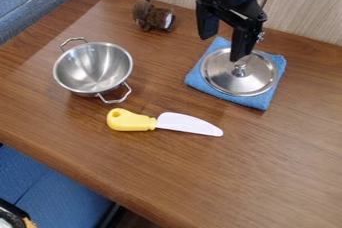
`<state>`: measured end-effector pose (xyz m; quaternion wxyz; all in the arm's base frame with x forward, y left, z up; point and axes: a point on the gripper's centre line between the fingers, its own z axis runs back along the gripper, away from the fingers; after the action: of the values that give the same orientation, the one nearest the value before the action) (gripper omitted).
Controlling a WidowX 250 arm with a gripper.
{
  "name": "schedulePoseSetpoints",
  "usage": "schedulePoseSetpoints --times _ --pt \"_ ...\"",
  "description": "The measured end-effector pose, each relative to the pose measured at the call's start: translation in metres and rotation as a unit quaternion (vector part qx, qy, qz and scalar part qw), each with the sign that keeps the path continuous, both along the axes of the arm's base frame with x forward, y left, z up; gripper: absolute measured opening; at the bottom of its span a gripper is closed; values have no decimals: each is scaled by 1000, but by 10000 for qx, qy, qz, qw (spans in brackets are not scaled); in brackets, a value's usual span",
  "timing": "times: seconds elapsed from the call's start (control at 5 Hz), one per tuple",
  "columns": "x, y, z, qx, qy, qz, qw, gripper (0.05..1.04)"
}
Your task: Move the yellow knife to the right side of the table
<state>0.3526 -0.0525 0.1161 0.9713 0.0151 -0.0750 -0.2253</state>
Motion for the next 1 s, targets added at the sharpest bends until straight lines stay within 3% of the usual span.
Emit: schedulePoseSetpoints --times 0.2,0.4,0.8,1.0 --pt "-2 -1 -10 -9 149 -18 9999 1001" --pt "-19 2 -26 -93 500 -383 9980 1001" --pt "-40 1 -9 39 280 -706 9971 1001" --pt "-62 -6 2 128 202 -1274 9916 1001"
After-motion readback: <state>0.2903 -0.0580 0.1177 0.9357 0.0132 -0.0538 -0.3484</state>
